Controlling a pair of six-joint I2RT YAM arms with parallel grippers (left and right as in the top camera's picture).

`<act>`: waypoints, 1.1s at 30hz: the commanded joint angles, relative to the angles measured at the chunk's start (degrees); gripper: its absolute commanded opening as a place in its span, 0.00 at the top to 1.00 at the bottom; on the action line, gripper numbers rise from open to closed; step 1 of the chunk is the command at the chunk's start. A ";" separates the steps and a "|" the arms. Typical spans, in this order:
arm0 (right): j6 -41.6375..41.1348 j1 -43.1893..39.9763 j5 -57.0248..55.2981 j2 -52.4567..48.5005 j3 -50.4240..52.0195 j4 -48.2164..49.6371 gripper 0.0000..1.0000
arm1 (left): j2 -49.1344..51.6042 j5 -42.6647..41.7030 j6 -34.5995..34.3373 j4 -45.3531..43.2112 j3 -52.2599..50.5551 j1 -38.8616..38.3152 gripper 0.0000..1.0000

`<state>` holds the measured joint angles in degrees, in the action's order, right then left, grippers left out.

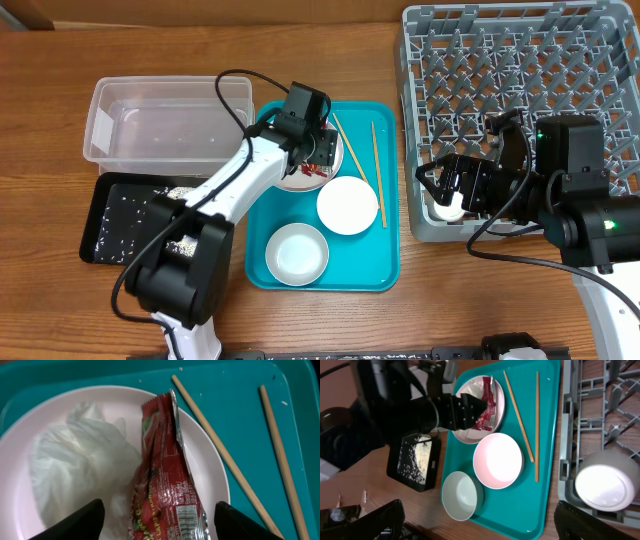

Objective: Sort waste into correct bins and load items into the dishwasher
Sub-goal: 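Grasp the red wrapper on the white plate with the left gripper, then drop the red wrapper into the clear plastic bin, left gripper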

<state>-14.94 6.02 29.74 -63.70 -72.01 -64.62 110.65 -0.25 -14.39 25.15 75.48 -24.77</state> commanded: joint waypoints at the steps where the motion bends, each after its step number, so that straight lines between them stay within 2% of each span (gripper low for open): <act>1: 0.37 0.02 -0.17 -0.09 -0.96 -0.04 0.03 | 2.54 -3.04 1.99 -0.57 0.44 -0.42 0.37; 4: 0.35 0.02 -0.52 -0.59 -0.96 0.02 0.03 | 3.82 -5.49 1.99 -0.57 0.44 -0.42 0.56; 5: 0.35 0.02 -0.52 -0.76 -0.96 0.02 0.03 | 4.00 -6.03 1.97 -0.48 0.44 -0.44 0.59; 7: 0.35 0.02 -0.52 -1.36 -0.96 0.00 0.03 | 4.24 -6.25 1.99 0.59 0.44 -0.44 0.60; 12: 0.33 0.02 -0.50 -2.60 -0.96 -0.07 0.03 | 6.05 -5.14 1.99 2.25 0.42 -0.42 0.59; 13: 0.35 0.02 -0.50 -2.75 -0.96 -0.17 0.03 | 6.38 -5.14 1.97 2.49 0.42 -0.42 0.56; 14: 0.35 0.02 -0.50 -2.82 -0.96 -0.31 0.04 | 6.51 -5.38 1.97 2.47 0.42 -0.44 0.44; 15: 0.37 0.02 -0.50 -2.82 -0.96 -0.42 0.04 | 6.51 -5.75 1.95 2.45 0.42 -0.44 0.38; 17: 0.37 0.02 -0.52 -2.82 -0.96 -0.44 0.04 | 6.51 -5.81 1.01 2.10 0.44 -0.42 0.39; 19: 0.37 0.02 -0.52 -2.82 -0.96 -0.42 0.04 | 6.51 -6.08 -0.26 1.99 0.44 -0.42 0.51; 22: 0.37 0.02 -0.52 -2.82 -0.96 -0.42 0.04 | 6.51 -8.39 -0.63 1.38 0.44 -0.44 0.79; 23: 0.37 0.02 -0.52 -2.82 -0.96 -0.42 0.04 | 6.51 -9.46 -0.63 1.16 0.44 -0.42 0.92; 24: 0.37 0.02 -0.52 -2.82 -0.96 -0.42 0.04 | 6.51 -10.40 -0.63 1.14 0.46 -0.39 0.96; 28: 0.37 0.02 -0.52 -2.82 -0.96 -0.44 0.04 | 5.31 -11.87 -1.33 2.49 1.29 1.25 0.96; 33: 0.39 0.02 -0.52 -2.82 -0.96 -0.44 0.04 | -1.14 -11.85 -3.65 10.51 7.28 6.40 0.96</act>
<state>-14.96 6.02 29.56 -66.61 -72.01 -65.21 115.33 -11.03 -16.23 34.09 78.15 -21.98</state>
